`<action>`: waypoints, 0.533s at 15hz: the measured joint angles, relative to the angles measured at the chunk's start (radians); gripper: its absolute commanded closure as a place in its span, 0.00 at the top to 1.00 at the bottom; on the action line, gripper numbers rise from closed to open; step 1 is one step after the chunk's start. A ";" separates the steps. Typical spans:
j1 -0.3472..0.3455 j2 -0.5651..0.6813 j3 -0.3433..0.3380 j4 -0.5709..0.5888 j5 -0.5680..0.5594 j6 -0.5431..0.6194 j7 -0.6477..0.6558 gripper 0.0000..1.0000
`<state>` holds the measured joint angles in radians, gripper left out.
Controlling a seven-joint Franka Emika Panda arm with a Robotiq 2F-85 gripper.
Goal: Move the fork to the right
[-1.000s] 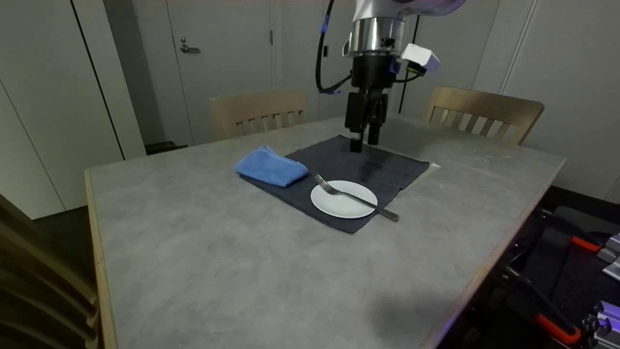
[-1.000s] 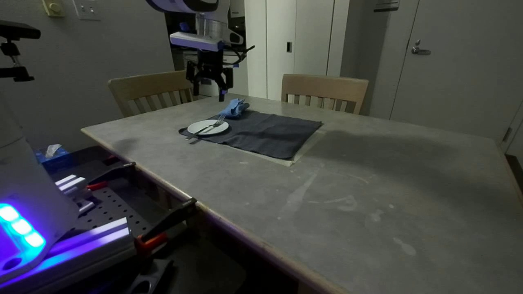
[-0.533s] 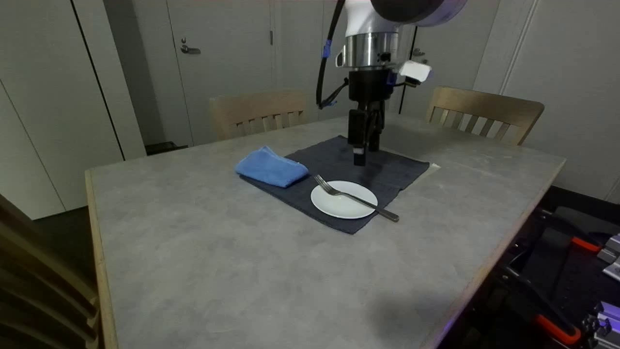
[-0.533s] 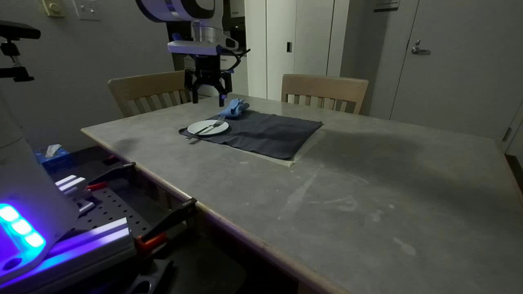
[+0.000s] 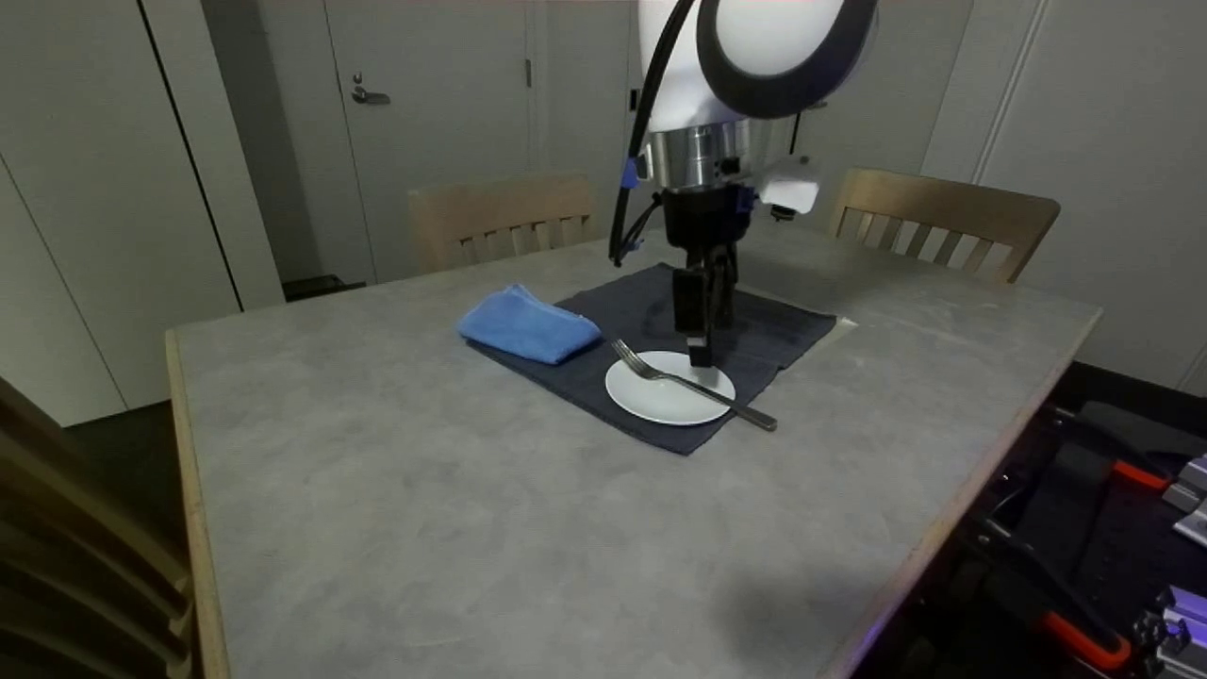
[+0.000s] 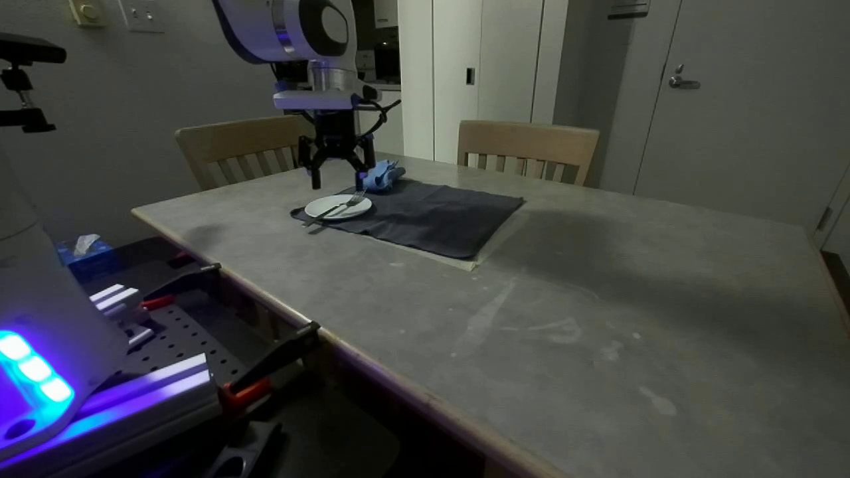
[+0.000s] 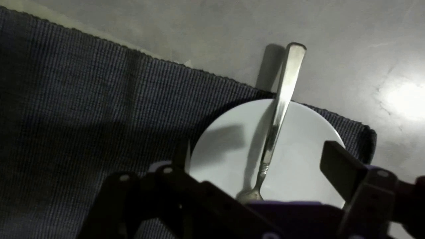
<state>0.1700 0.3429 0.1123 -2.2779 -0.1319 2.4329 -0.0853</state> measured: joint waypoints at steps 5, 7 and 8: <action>0.009 0.055 0.000 0.045 -0.014 0.000 0.001 1.00; 0.008 0.059 -0.002 0.052 -0.014 0.000 0.001 1.00; 0.008 0.058 -0.001 0.052 -0.014 0.002 0.001 1.00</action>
<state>0.1783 0.4010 0.1112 -2.2263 -0.1458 2.4346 -0.0842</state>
